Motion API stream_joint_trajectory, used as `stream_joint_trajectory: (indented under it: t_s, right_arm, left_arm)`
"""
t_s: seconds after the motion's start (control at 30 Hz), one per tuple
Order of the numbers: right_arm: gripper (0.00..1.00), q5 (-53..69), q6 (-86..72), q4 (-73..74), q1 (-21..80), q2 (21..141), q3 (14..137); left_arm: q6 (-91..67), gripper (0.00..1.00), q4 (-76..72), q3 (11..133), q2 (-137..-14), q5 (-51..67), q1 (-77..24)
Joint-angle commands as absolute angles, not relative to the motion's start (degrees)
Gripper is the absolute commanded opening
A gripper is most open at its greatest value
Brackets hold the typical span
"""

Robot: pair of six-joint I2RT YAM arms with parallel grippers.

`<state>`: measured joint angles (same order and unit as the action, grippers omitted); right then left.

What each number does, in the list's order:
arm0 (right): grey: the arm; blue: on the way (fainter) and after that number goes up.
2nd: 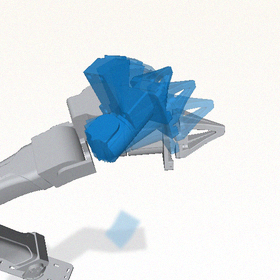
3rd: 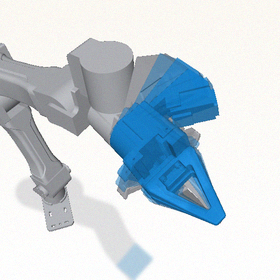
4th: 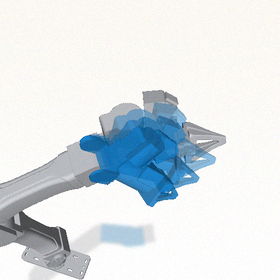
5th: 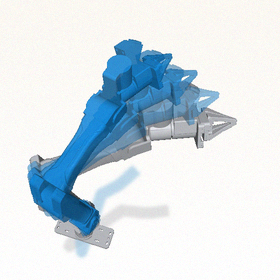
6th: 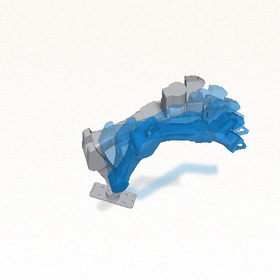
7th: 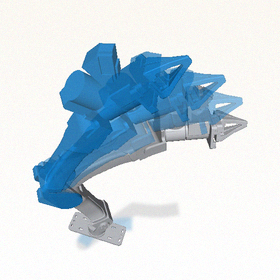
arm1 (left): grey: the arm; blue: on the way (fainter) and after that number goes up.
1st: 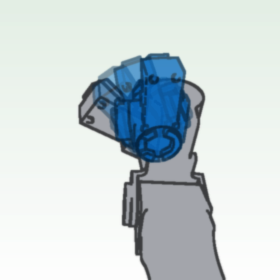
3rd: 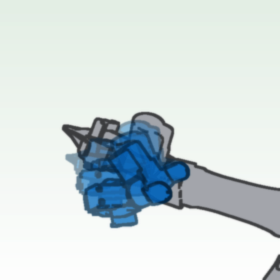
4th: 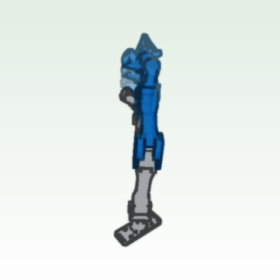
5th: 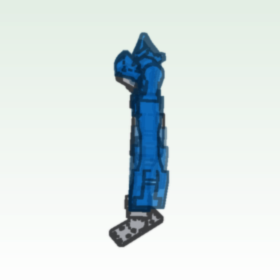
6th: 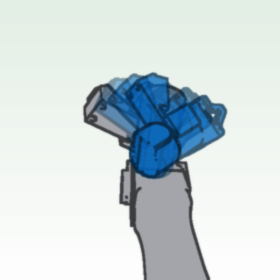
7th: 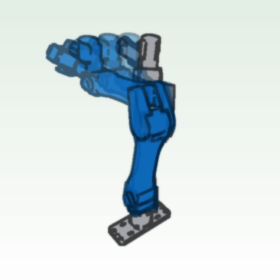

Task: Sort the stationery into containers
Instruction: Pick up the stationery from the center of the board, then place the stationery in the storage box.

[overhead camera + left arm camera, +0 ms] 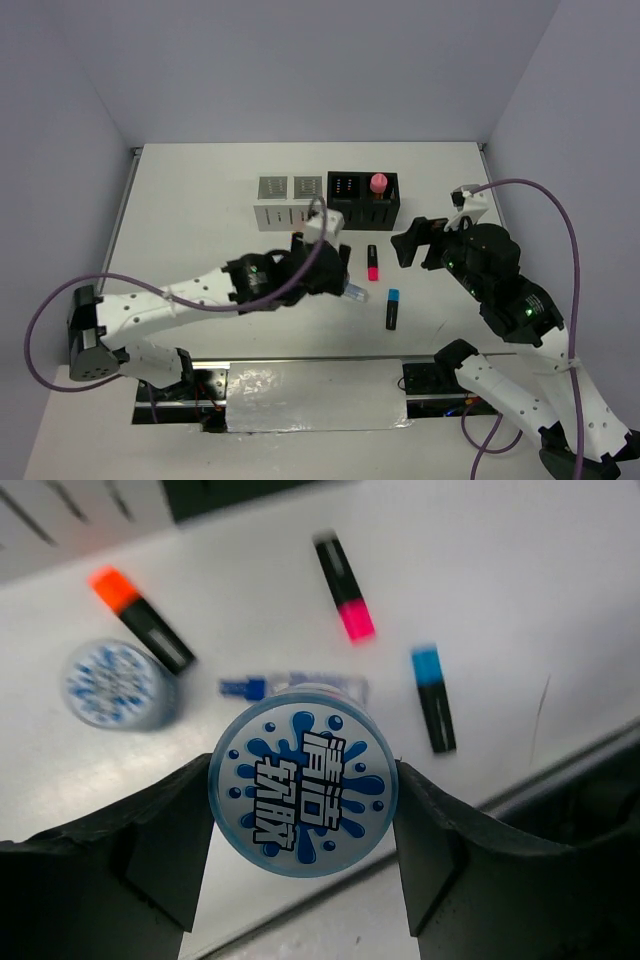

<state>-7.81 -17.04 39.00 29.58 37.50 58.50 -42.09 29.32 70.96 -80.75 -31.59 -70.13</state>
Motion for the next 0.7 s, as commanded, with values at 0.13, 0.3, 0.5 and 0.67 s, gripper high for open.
stream_joint_trajectory:
  t_s: [0.13, 0.3, 0.5, 0.67]
  right_arm:
    - [1.00, -7.56, -17.14, 34.37, 29.53, 39.37, 59.15]
    - [1.00, -6.59, -16.79, 33.66, 29.53, 41.48, 58.62]
    - [1.00, -4.92, -15.91, 34.10, 29.44, 41.66, 58.62]
    - [1.00, -5.18, -14.77, 34.72, 29.53, 40.43, 58.54]
  left_arm:
    - [-37.90, 0.00, 34.72, 83.74, -76.55, -24.83, -41.55]
    - [-33.49, 0.00, 32.70, 92.71, -82.94, -18.64, -28.42]
    - [-31.73, 0.00, 32.87, 101.59, -92.44, -10.21, -18.56]
    - [-30.94, 0.00, 32.52, 103.89, -96.76, -5.28, -17.14]
